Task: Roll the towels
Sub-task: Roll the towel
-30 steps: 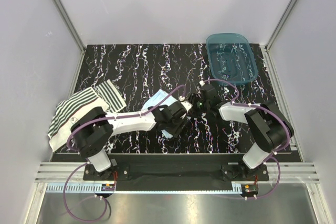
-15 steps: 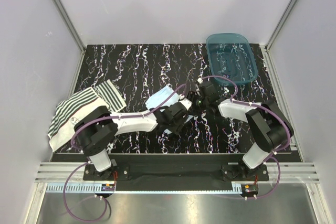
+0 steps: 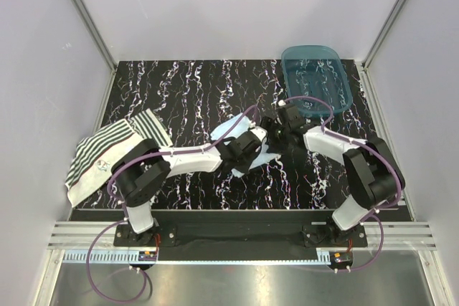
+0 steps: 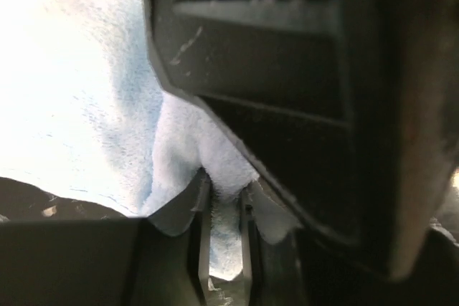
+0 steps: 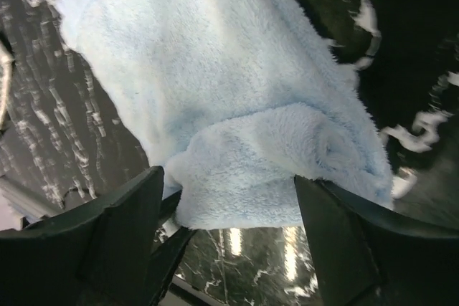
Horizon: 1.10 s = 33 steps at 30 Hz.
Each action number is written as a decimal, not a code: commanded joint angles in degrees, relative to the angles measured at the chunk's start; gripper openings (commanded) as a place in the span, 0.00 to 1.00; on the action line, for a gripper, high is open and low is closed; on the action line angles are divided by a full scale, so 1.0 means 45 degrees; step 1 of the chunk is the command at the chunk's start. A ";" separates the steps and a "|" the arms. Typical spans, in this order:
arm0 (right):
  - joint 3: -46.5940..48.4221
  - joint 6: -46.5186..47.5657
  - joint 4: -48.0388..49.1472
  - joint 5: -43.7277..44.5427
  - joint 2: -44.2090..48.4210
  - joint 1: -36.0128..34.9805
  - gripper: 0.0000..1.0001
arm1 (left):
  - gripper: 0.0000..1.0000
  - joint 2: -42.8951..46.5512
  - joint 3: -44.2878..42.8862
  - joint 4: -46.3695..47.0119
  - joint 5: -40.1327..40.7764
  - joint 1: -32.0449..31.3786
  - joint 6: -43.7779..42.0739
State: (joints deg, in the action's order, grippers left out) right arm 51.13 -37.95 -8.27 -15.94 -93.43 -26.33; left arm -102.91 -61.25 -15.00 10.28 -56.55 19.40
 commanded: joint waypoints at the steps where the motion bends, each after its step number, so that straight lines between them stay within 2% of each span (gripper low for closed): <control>1: 0.1368 0.0953 -0.2766 0.1509 0.1073 0.0225 0.84 | 0.12 -0.1096 0.0371 -0.3146 -0.1912 0.0087 0.0884; 2: 0.1874 0.1109 -0.3216 0.1879 0.1403 0.0245 0.87 | 0.12 -0.1018 0.0215 -0.3382 -0.2166 0.0087 0.0981; 9: 0.3070 0.1403 -0.6594 0.4807 0.3552 0.0440 0.96 | 0.12 -0.0647 -0.1153 -0.5453 -0.3514 0.0204 0.1411; 15: 0.3090 0.1208 -0.7965 0.6141 0.5525 0.0596 1.00 | 0.12 -0.0451 -0.1154 -0.5514 -0.4841 0.0419 0.1704; 22: 0.2251 0.0663 -0.7303 0.4072 0.7477 0.0596 1.00 | 0.11 0.0173 -0.0432 -0.4050 -0.8570 0.1336 0.2797; 26: 0.1180 0.0388 -0.6445 0.2570 0.8377 0.0596 0.97 | 0.11 0.0876 0.0193 -0.2372 -1.1651 0.2253 0.3890; 29: -0.0068 -0.0060 -0.4809 0.1221 0.8964 0.0596 0.95 | 0.12 0.1423 0.0895 -0.0577 -1.3332 0.3228 0.5331; 33: -0.2156 -0.1151 -0.2932 -0.0379 0.9335 0.0596 0.89 | 0.14 0.1444 0.1658 0.1476 -1.4412 0.3914 0.6215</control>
State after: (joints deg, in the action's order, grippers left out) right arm 47.27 -38.54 -30.61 -9.41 -52.21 -23.88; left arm -98.72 -55.24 -18.59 -44.31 -40.38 41.54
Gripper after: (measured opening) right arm 0.904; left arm 0.197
